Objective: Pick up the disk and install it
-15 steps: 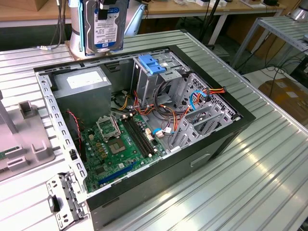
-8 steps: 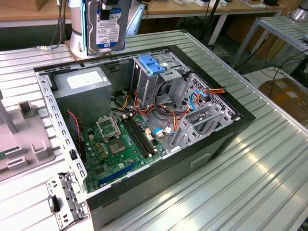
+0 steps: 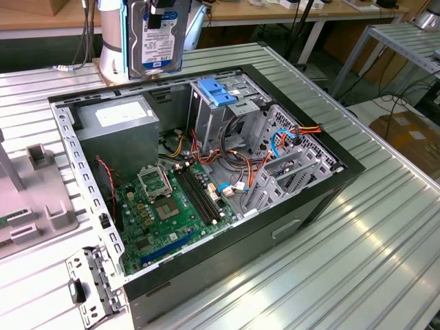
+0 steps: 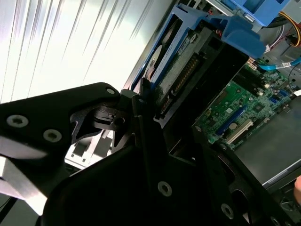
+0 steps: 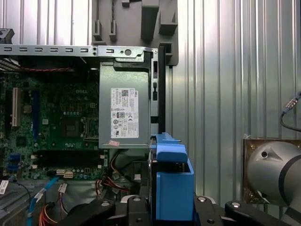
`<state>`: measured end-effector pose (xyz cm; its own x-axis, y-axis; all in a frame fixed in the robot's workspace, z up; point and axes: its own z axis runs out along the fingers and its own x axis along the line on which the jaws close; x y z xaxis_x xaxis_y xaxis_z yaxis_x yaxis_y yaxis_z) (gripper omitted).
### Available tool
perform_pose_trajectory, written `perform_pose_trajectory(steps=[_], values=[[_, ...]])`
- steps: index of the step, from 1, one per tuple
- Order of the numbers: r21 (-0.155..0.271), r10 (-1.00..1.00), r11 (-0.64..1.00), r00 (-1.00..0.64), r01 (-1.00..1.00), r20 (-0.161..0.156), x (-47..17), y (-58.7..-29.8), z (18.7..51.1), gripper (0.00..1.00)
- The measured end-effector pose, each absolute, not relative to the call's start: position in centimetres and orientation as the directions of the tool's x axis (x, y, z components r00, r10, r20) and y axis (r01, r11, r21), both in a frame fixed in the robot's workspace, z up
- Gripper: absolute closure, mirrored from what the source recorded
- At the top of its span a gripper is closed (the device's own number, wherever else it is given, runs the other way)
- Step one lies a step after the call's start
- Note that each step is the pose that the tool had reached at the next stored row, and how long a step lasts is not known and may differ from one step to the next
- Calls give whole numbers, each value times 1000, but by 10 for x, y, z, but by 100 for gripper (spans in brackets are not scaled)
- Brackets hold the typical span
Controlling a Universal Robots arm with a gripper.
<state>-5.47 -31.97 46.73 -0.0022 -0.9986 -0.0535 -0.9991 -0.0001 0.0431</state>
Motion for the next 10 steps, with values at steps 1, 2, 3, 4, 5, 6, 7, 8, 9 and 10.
perform_pose_trajectory(steps=[1,2,3,4,5,6,7,8,9,10], values=[[43,-999,0,-2,-999,-53,-54,-320,467,64],[43,-999,0,-2,-999,-53,-53,-320,467,64],[43,-999,0,-2,-999,-53,-52,-320,467,64],[43,-999,0,-2,-999,-53,-51,-320,467,64],[43,-999,0,-2,-999,-53,-50,-320,467,64],[43,-999,0,-2,-999,-53,-50,-320,467,64],[43,-999,0,-2,-999,-53,-49,-320,467,64],[43,-999,0,-2,-999,-54,-48,-320,467,64],[43,-999,0,-2,-999,-53,-47,-321,467,64],[43,-999,0,-2,-999,-53,-47,-321,467,64]])
